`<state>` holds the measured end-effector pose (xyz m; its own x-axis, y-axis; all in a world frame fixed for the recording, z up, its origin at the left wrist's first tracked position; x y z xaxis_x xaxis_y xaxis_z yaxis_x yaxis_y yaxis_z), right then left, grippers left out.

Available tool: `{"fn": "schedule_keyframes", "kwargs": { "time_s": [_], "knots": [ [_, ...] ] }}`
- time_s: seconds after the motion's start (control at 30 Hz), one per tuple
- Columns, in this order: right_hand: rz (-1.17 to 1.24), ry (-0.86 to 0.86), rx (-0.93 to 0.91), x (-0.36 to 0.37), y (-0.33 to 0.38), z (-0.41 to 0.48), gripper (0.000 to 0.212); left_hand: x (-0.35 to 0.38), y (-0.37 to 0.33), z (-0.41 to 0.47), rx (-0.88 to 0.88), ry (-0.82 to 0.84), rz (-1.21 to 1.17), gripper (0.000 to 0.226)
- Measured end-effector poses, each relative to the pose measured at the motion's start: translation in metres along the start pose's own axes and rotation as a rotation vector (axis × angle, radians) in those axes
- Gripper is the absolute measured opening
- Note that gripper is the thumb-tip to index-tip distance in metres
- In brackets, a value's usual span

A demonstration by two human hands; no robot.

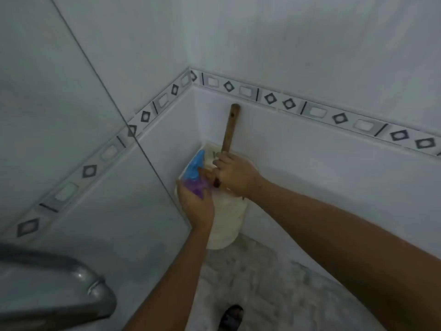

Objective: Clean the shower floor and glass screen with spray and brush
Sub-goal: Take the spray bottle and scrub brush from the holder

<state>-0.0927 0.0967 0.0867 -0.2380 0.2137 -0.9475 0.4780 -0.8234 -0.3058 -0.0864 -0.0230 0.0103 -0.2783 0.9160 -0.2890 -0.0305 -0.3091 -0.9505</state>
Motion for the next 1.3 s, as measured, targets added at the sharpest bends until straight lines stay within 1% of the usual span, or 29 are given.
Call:
{"fn": "schedule_keyframes", "kwargs": {
  "time_s": [0.03,0.07,0.13,0.2,0.23,0.27,0.33,0.37,0.43,0.5,0.57,0.63,0.77,0.83,0.9,0.97,1.03,1.1,1.17,1.2,1.23,1.27,1.3],
  "knots": [
    [-0.035,0.033,0.047,0.008,-0.006,0.009,0.015,0.004,0.008,0.007,-0.002,0.022,0.007,0.06],
    [-0.063,0.054,0.072,0.009,-0.012,0.014,0.014,0.008,0.011,0.01,-0.007,0.06,0.009,0.056],
    [-0.137,0.174,0.064,0.022,-0.015,0.022,0.016,0.011,0.016,0.015,-0.008,0.089,0.052,0.049],
    [-0.206,0.281,0.053,0.027,-0.012,0.022,0.02,0.008,0.018,0.016,-0.022,0.07,0.149,0.05],
    [-0.233,0.303,0.079,0.03,-0.015,0.023,0.019,0.006,0.016,0.016,-0.01,0.064,0.223,0.052],
    [-0.219,0.279,0.077,0.024,-0.014,0.023,0.017,0.006,0.014,0.016,0.0,0.057,0.295,0.052],
    [-0.142,0.169,0.075,0.007,-0.011,0.031,0.021,0.007,0.014,0.019,0.027,0.063,0.359,0.046],
    [-0.111,0.223,0.093,0.007,-0.012,0.031,0.02,0.007,0.01,0.019,0.043,0.065,0.363,0.042],
    [-0.118,0.422,0.124,0.023,-0.015,0.024,0.02,0.005,0.001,0.02,0.072,0.067,0.337,0.032],
    [-0.15,0.56,0.245,0.027,-0.027,0.012,0.028,0.006,-0.007,0.021,0.087,0.108,0.242,0.026],
    [-0.067,0.609,0.383,0.033,-0.033,-0.005,0.033,0.014,-0.008,0.017,0.052,0.203,0.142,0.023],
    [0.086,0.663,0.493,0.038,-0.035,-0.028,0.031,0.022,-0.012,0.007,0.025,0.279,0.071,0.025],
    [0.264,0.703,0.614,0.034,-0.04,-0.09,0.025,0.037,-0.031,-0.019,0.017,0.333,-0.014,0.029],
    [0.329,0.744,0.698,0.032,-0.041,-0.134,0.027,0.048,-0.048,-0.038,0.051,0.391,-0.023,0.026],
    [0.384,0.795,0.8,0.034,-0.039,-0.18,0.03,0.061,-0.066,-0.063,0.073,0.474,-0.028,0.03],
    [0.426,0.877,0.867,0.045,-0.036,-0.229,0.037,0.074,-0.086,-0.095,0.093,0.566,-0.059,0.035],
    [0.51,0.945,0.952,0.055,-0.029,-0.284,0.042,0.087,-0.103,-0.131,0.081,0.659,-0.113,0.032],
    [0.623,0.955,1.099,0.059,-0.026,-0.341,0.046,0.102,-0.116,-0.166,0.067,0.737,-0.135,0.027],
    [0.793,0.922,1.346,0.058,-0.013,-0.42,0.046,0.122,-0.129,-0.218,0.06,0.865,-0.123,0.027],
    [0.897,0.87,1.491,0.055,-0.002,-0.465,0.039,0.136,-0.132,-0.252,0.062,0.948,-0.112,0.027],
    [1.016,0.777,1.629,0.054,0.009,-0.498,0.029,0.147,-0.134,-0.279,0.066,1.021,-0.102,0.028],
    [1.101,0.617,1.758,0.054,0.018,-0.53,0.019,0.156,-0.134,-0.306,0.073,1.093,-0.107,0.029],
    [1.164,0.467,1.867,0.053,0.026,-0.558,0.014,0.165,-0.133,-0.332,0.08,1.164,-0.11,0.031]
  ]
}}
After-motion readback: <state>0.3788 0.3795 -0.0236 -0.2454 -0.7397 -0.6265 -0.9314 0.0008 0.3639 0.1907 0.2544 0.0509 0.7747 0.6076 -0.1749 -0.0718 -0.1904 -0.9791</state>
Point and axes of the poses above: each hand's wrist, its own z-axis towards the middle knuckle, its own x-axis out of the palm, y = z × x, the point moved 9 cm from there along z, towards the middle knuckle
